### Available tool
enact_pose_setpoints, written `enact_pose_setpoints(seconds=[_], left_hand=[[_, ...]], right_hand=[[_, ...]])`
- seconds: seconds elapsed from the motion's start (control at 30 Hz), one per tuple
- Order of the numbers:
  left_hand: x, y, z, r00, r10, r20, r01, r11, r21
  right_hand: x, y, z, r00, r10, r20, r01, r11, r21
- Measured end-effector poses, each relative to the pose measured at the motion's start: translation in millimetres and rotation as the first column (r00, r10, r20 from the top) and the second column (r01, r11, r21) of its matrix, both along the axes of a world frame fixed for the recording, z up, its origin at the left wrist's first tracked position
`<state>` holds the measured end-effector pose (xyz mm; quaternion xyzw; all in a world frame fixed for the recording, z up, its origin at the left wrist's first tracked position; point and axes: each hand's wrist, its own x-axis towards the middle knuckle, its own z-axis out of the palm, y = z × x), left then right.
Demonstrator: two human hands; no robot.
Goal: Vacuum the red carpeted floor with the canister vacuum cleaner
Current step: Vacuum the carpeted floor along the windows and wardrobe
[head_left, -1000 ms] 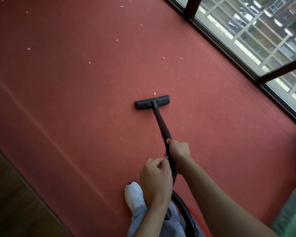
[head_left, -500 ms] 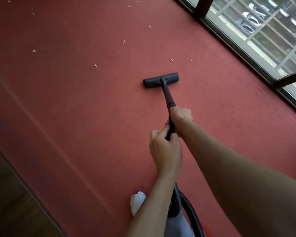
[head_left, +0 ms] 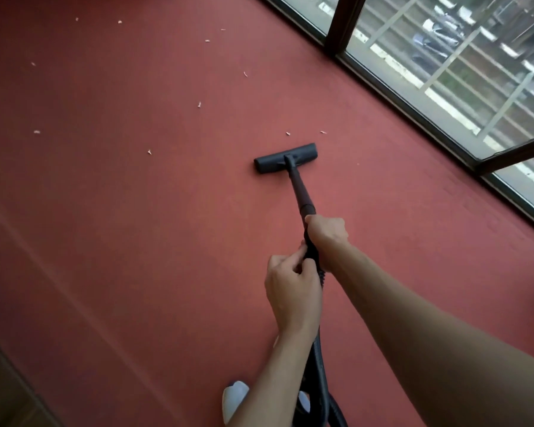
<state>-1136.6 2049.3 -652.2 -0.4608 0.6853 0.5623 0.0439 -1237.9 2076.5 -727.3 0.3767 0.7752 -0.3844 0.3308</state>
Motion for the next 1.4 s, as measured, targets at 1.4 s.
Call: enact_pose_setpoints(seconds=[1.4], left_hand=[[-126, 18, 12, 0.980, -0.177, 0.093, 0.157, 0.969, 0.191]], right_hand=[[-106, 56, 28, 0.980, -0.200, -0.005, 0.200, 0.980, 0.018]])
